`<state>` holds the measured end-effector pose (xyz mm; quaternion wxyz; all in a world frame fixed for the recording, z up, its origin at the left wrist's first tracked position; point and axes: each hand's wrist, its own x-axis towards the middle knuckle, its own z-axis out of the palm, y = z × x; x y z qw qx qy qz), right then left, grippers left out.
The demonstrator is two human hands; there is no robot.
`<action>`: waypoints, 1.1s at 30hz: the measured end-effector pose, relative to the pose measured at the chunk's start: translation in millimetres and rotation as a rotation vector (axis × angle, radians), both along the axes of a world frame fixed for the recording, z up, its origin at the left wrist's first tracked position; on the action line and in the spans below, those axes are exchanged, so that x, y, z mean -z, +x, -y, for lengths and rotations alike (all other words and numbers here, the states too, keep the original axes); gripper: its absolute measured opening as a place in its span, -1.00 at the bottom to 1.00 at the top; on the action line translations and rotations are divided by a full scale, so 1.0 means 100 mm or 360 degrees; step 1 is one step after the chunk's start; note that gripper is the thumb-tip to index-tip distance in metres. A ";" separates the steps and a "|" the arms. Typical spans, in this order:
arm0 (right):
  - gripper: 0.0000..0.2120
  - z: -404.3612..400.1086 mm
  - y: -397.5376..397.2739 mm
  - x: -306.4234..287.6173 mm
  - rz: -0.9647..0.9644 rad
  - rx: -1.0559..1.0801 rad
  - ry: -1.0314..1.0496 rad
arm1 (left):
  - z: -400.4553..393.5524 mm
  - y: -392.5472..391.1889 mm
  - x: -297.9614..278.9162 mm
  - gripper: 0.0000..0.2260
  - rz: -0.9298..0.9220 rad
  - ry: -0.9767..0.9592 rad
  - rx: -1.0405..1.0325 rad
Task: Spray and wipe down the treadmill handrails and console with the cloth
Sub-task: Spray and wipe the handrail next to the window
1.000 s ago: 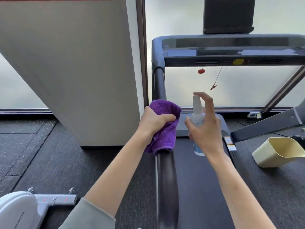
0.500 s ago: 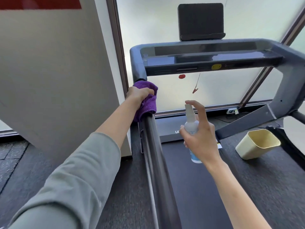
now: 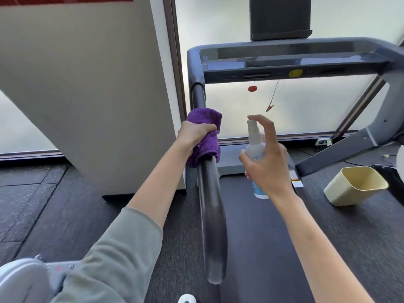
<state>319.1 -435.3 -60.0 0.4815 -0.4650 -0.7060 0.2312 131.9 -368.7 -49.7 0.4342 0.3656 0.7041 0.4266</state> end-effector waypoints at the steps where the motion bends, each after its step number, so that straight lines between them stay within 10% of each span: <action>1: -0.31 0.06 0.03 0.00 -0.0009 -0.0018 0.0015 | 0.16 0.05 -0.01 -0.43 0.0005 -0.0004 0.0004; 18: -0.28 0.96 0.45 0.32 -0.0024 -0.0117 -0.0061 | 1.70 0.46 0.08 -0.79 0.0417 0.0102 -0.0030; 33: -0.38 1.79 0.07 0.37 -0.0022 0.0198 -0.0192 | 1.96 0.46 0.20 -0.42 0.0313 0.0186 0.0140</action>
